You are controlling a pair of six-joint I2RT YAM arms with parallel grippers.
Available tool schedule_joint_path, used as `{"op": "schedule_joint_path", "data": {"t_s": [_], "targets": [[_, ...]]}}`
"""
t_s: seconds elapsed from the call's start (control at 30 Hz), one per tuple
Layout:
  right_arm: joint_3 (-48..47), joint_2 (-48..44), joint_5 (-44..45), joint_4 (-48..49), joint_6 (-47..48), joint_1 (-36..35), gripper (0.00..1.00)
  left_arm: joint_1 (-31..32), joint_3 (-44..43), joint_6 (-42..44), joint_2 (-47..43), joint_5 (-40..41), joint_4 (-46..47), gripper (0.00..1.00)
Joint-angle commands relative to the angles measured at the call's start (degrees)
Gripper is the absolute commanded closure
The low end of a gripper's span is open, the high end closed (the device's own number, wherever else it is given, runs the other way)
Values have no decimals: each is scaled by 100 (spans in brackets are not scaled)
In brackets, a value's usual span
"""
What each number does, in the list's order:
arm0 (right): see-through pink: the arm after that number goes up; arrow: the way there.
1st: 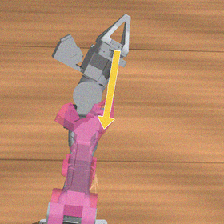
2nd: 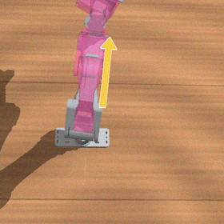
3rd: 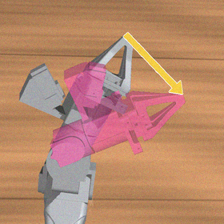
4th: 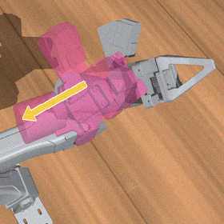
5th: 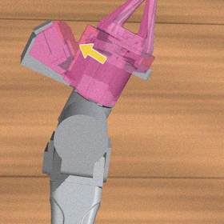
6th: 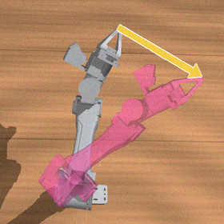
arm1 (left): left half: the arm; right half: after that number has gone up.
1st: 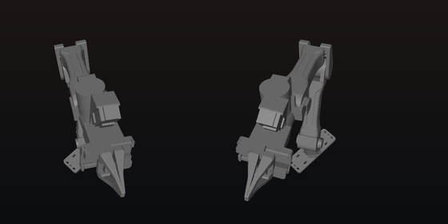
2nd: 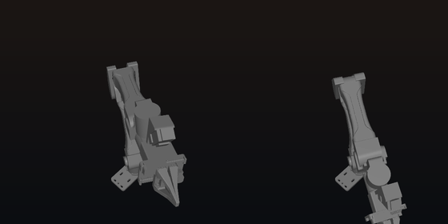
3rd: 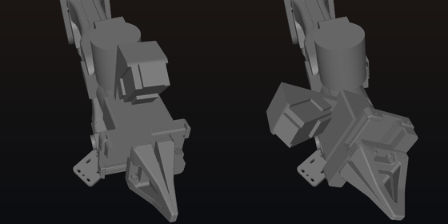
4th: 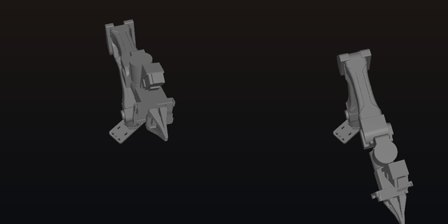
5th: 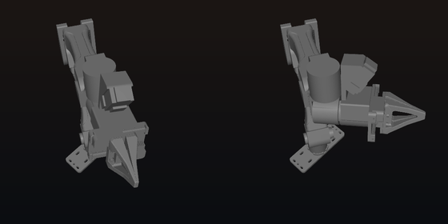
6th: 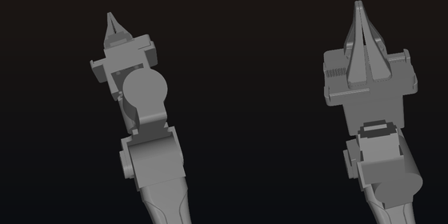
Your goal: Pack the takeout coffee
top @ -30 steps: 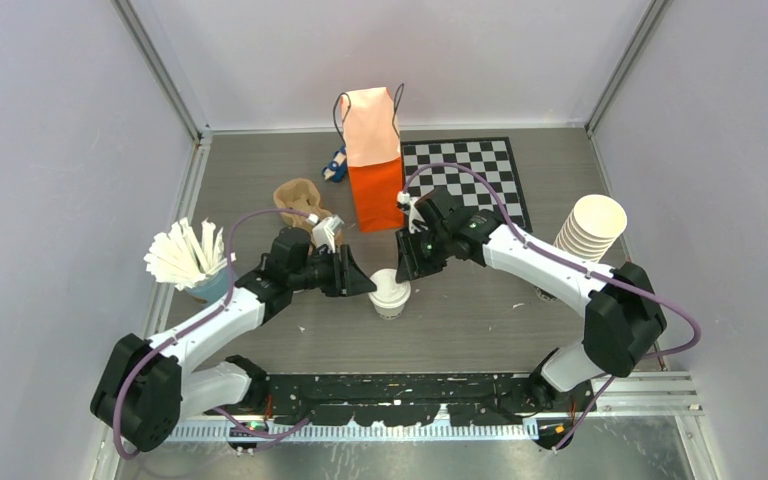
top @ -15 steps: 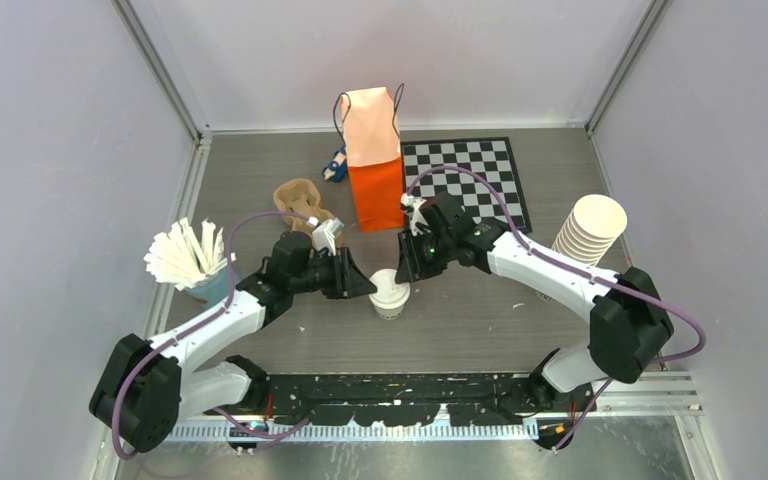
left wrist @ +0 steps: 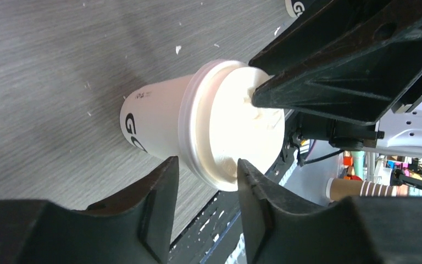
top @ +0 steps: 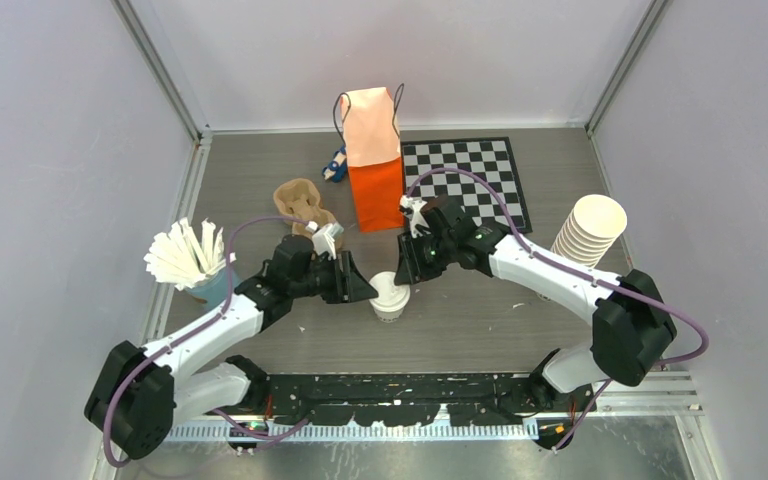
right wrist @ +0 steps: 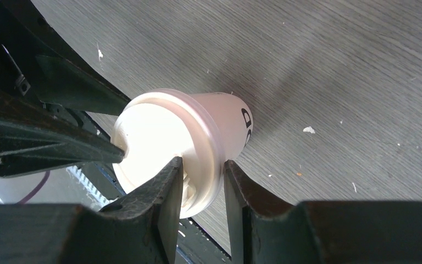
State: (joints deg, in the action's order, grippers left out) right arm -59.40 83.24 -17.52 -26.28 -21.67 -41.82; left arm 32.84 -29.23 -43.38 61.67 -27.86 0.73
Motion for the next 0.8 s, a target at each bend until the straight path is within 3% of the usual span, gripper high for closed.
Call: {"op": "schedule_joint_path", "data": {"t_s": [0.0, 0.27, 0.63, 0.77], "targets": [[10, 33, 61, -236, 279, -6, 62, 70, -203, -101, -261, 118, -476, 52], [-215, 50, -145, -367, 466, -6, 61, 70, -728, 85, 260, 119, -542, 49], [-574, -217, 18, -788, 373, -3, 43, 73, -764, 335, 670, 444, -609, 53], [-648, -506, 81, -989, 157, -9, 41, 73, -683, 382, 672, 492, -619, 55]]}}
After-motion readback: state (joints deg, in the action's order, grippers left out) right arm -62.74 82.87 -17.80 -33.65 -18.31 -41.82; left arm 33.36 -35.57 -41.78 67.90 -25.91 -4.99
